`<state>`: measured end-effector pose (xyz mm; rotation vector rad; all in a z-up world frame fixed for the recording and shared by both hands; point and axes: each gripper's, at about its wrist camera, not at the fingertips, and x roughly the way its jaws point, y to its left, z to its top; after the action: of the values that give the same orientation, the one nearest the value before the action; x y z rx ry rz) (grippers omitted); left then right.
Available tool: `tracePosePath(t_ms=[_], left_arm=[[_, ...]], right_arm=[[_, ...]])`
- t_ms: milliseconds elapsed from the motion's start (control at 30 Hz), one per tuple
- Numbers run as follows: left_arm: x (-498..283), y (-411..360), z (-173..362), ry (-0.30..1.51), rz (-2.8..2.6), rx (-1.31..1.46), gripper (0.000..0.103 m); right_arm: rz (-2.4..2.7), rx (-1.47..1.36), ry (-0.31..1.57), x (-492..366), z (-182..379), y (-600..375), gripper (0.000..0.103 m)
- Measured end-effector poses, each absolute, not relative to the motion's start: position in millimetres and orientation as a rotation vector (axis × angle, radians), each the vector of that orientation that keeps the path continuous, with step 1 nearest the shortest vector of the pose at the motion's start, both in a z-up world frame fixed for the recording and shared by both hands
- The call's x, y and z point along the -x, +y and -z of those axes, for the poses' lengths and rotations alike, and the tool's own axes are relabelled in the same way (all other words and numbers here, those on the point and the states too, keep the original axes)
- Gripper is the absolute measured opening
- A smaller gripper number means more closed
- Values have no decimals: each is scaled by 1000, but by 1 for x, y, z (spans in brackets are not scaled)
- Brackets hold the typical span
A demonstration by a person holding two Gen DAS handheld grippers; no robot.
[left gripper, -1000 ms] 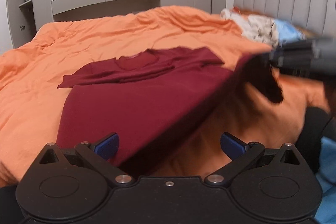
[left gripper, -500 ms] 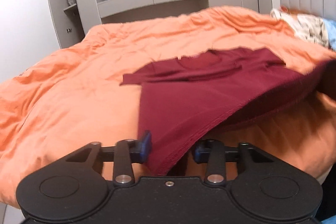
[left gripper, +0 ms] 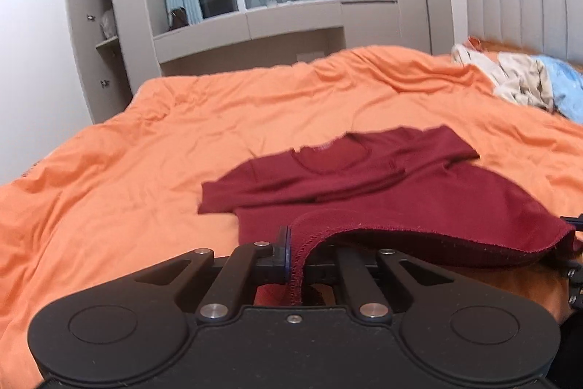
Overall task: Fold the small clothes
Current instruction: 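Lift the hem with both grippers and fold it over toward the collar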
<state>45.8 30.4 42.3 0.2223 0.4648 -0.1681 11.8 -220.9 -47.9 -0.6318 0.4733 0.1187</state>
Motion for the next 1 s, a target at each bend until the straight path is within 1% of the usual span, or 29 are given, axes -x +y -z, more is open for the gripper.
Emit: tracePosePath(t_ms=[33, 167, 300, 467, 567, 767, 900, 1000], left_arm=[[-44, 31, -44, 453, 151, -217, 4], [-30, 36, -52, 404, 113, -183, 3], [-10, 41, -66, 364, 126, -165, 3], [19, 50, -107, 326, 193, -136, 3], [26, 54, -127, 323, 237, -145, 3], [-17, 59, -134, 419, 337, -129, 4], [-70, 51, -137, 450, 371, -192, 5], [-122, 45, -133, 498, 379, -223, 5]], right_arm=[[-88, 645, 451, -10, 50, -221, 3], [-22, 619, 349, 6, 38, -229, 3], [24, 587, 230, 30, 7, -232, 3], [33, 486, 140, 60, -43, -236, 3], [-3, 440, 131, 69, -68, -243, 4], [4, 472, 168, 36, -69, -250, 4], [-9, 462, 177, -15, -73, -258, 4], [-27, 404, 189, -62, -71, -270, 4]])
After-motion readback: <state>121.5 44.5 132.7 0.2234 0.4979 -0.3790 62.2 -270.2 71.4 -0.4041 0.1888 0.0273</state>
